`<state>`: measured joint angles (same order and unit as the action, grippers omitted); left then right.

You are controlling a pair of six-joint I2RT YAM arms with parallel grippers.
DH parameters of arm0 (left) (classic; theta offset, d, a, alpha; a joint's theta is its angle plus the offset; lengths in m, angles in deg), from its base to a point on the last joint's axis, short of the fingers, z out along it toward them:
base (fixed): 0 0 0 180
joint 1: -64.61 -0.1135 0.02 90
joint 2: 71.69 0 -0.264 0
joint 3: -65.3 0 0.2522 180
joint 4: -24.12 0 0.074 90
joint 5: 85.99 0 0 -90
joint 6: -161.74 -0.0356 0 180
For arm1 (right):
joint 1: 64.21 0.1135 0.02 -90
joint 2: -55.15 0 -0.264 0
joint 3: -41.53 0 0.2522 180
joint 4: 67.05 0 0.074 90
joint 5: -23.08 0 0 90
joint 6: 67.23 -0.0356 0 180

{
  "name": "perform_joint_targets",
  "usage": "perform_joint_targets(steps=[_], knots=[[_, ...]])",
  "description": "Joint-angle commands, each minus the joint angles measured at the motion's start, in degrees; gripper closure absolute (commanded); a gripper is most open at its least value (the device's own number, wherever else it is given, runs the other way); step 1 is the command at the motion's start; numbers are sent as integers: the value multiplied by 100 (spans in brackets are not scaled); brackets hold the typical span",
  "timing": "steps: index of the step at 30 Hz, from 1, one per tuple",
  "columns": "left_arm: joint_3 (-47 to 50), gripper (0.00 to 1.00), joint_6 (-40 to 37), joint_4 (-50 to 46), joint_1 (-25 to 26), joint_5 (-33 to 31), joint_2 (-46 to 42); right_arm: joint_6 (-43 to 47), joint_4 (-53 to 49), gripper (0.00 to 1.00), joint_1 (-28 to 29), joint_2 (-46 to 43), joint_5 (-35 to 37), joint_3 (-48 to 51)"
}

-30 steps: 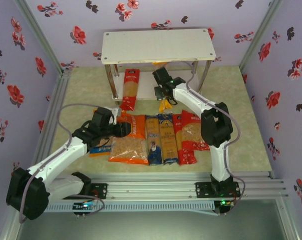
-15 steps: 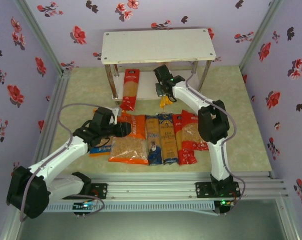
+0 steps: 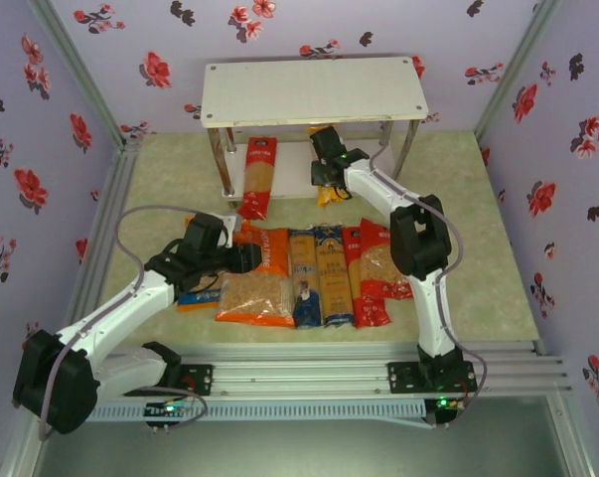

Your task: Place and organize the pasta boxes and bags onto the shelf

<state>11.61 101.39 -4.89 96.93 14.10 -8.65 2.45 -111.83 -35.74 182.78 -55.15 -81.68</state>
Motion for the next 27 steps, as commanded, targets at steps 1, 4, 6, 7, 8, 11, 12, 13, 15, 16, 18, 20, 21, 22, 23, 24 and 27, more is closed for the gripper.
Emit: perform_joint_targets(steps=[1,4,6,7,8,11,12,13,15,16,18,20,21,22,23,24,27], knots=[[-104,44,-47,-57,46,19,-21,-129,124,41,-26,73,-133,-106],[-97,44,-51,-55,54,17,-23,-148,138,25,-26,28,-309,-27],[-86,44,-51,-57,55,17,-20,-148,211,15,-25,-35,-409,64],[-86,43,-56,-53,48,19,-16,-148,273,11,-27,-94,-429,126],[-89,43,-65,-53,56,20,-5,-148,319,9,-24,-142,-430,183],[-93,43,-95,-82,98,4,13,-148,454,7,-34,-331,-358,337],[-118,43,-121,-100,122,-44,15,-141,505,7,-35,-429,-311,414],[-134,43,-138,-159,191,-203,-14,-135,576,6,-41,-557,-239,537],[-172,44,-207,-236,377,-616,-125,-139,808,5,-43,-881,-69,901],[-182,44,-226,-267,478,-814,-196,-137,996,3,-43,-1154,23,1196],[-196,44,-233,-278,621,-994,-278,-165,1438,3,-42,-1723,141,1870],[-200,46,-215,-323,711,-1090,-268,-191,1789,3,-43,-2366,268,2553],[-208,47,-206,-334,744,-1126,-253,-192,1811,3,-43,-2628,316,2795],[-209,49,-186,-328,793,-1156,-224,-200,1757,3,-42,-2921,396,3058],[-209,51,-158,-297,864,-1170,-190,-216,1683,4,-43,-3219,475,3306],[-209,53,-137,-261,921,-1182,-153,-239,1610,5,-43,-3473,526,3572],[-233,56,-53,-84,1192,-1168,101,-356,1285,18,-43,-4199,500,4319]])
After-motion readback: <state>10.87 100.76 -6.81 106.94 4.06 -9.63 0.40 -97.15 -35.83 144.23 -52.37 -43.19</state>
